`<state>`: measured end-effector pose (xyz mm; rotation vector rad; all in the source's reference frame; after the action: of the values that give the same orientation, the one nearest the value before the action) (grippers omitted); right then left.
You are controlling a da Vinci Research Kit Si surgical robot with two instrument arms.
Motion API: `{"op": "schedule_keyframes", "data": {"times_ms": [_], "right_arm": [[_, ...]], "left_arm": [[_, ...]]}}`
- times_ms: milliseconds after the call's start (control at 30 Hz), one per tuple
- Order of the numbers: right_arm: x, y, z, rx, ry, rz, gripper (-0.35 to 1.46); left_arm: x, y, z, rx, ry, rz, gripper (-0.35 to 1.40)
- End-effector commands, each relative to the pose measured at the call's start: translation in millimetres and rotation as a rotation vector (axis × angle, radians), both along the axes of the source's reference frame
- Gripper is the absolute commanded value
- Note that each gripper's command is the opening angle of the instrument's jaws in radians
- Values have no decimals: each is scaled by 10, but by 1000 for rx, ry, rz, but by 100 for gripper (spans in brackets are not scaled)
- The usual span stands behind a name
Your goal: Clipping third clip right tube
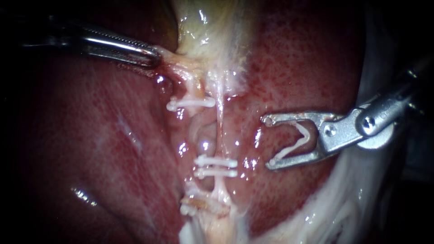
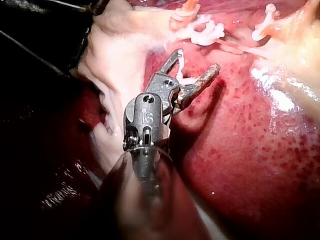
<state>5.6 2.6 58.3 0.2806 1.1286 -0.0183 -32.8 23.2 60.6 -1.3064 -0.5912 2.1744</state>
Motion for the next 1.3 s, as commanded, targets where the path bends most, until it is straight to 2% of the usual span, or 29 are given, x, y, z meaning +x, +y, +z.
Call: {"op": "schedule_keyframes", "data": {"times_ms": [33, 167, 267, 367, 467, 700, 833, 1033, 1233, 1300], "right_arm": [[1, 0, 0, 0, 0, 0, 50], [1, -1, -2, 0, 1, 0, 50], [1, 0, -3, 2, 2, -2, 50], [2, 1, -5, 8, 9, -6, 50], [8, 3, -6, 38, 21, 0, 50], [42, 8, 2, 293, 28, 106, 50], [65, 12, 15, 386, 28, 152, 50], [99, 14, 44, 488, 24, 186, 50], [124, 9, 74, 550, 26, 196, 50], [131, 6, 81, 573, 43, 196, 50]], "left_arm": [[1, 1, -4, 2, -1, 0, -35], [12, 10, -28, 19, -5, 0, -35], [24, 19, -54, -7, -12, -11, -35], [29, 20, -67, -17, -15, -15, -35], [29, 18, -68, -18, -14, -16, -35], [27, 17, -65, -20, -13, -17, -35], [27, 16, -65, -20, -13, -17, -35], [27, 16, -64, -20, -13, -17, -35], [27, 16, -64, -20, -13, -17, -35], [27, 16, -64, -20, -13, -17, -35]]}}
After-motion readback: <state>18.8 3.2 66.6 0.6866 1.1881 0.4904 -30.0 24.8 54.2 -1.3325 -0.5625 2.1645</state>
